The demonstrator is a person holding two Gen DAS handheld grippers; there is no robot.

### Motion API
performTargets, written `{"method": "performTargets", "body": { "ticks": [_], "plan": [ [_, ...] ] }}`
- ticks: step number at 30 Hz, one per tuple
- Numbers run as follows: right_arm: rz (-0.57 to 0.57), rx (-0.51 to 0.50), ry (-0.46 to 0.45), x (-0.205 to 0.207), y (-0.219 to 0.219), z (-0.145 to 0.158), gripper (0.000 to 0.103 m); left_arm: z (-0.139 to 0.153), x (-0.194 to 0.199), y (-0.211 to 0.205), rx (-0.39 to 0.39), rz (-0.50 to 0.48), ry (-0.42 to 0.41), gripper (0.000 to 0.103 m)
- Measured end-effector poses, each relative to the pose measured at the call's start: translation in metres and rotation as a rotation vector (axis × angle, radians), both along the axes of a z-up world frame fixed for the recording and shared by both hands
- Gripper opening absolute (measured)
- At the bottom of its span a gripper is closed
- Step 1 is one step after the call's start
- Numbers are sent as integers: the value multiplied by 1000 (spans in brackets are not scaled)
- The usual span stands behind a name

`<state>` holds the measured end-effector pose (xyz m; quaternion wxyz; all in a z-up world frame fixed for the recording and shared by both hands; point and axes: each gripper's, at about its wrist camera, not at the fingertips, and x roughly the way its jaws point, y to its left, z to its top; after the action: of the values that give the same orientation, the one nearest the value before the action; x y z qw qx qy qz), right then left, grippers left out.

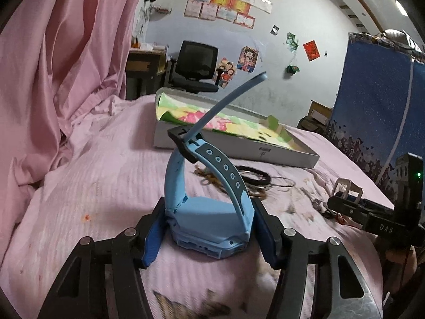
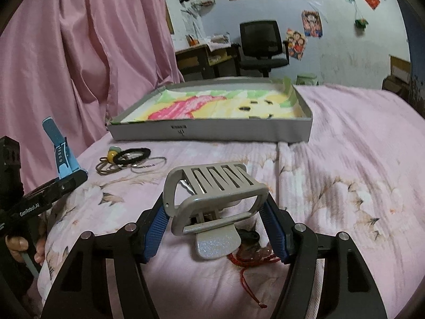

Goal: Organize jewelry
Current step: 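Carry the claw clip into the tray with the right tool while the left tool places the smartwatch there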

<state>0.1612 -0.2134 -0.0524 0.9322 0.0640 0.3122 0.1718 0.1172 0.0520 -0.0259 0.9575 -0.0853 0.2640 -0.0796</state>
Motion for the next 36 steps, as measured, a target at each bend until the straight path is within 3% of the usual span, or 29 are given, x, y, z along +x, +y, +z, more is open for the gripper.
{"method": "performTargets", "body": {
  "ticks": [13,20,24,30,36],
  "plan": [
    [-24,-15,-242,-24,6,46,62,39,-22,-34,86,39,-172,58],
    [-50,13,-355,8,9,80,62,73,3,-37,89,130,-295,58],
    [-77,25,-392,43,17,93,62,85,37,-36,99,174,-339,58],
    [-134,76,-343,103,24,87,62,84,87,-36,145,187,-320,58],
    [-159,45,-214,152,33,58,62,69,146,-22,103,183,-138,58]
  ]
}}
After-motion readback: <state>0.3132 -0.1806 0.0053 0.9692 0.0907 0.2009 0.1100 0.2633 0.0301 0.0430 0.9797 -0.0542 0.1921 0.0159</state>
